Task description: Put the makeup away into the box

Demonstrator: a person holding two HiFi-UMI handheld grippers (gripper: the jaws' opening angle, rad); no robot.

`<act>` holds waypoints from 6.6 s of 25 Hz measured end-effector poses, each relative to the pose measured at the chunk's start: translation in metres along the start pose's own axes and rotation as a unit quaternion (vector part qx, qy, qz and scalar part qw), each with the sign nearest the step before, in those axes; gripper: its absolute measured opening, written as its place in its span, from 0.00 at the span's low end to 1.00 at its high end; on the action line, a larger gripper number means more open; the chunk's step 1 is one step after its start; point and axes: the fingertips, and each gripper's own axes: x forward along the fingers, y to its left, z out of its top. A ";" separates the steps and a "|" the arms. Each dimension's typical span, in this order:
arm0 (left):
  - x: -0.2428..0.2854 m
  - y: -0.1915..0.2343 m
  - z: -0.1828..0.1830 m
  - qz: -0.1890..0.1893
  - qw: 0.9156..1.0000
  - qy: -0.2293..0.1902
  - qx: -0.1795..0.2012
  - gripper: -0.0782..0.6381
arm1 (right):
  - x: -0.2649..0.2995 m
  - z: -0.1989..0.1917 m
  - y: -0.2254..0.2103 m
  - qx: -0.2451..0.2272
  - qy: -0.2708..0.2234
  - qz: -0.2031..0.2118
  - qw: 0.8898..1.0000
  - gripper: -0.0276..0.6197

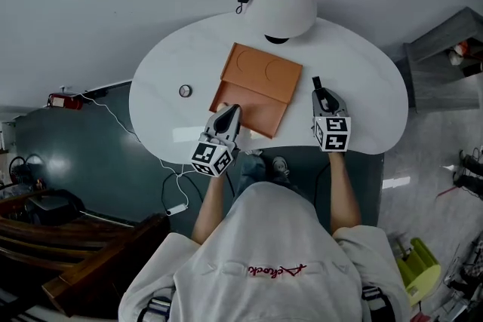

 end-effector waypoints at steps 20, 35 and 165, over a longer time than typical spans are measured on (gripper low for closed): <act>-0.163 0.092 0.007 0.190 0.979 -0.067 -0.029 0.13 | 0.052 0.033 0.246 -0.142 0.002 0.242 0.960 0.21; -0.150 0.127 -0.020 0.183 0.980 -0.046 -0.059 0.13 | 0.099 -0.038 0.266 -0.181 0.149 0.248 0.940 0.21; -0.096 0.181 0.027 0.219 0.974 -0.015 0.051 0.43 | 0.030 0.061 0.247 -0.130 -0.046 0.254 0.957 0.07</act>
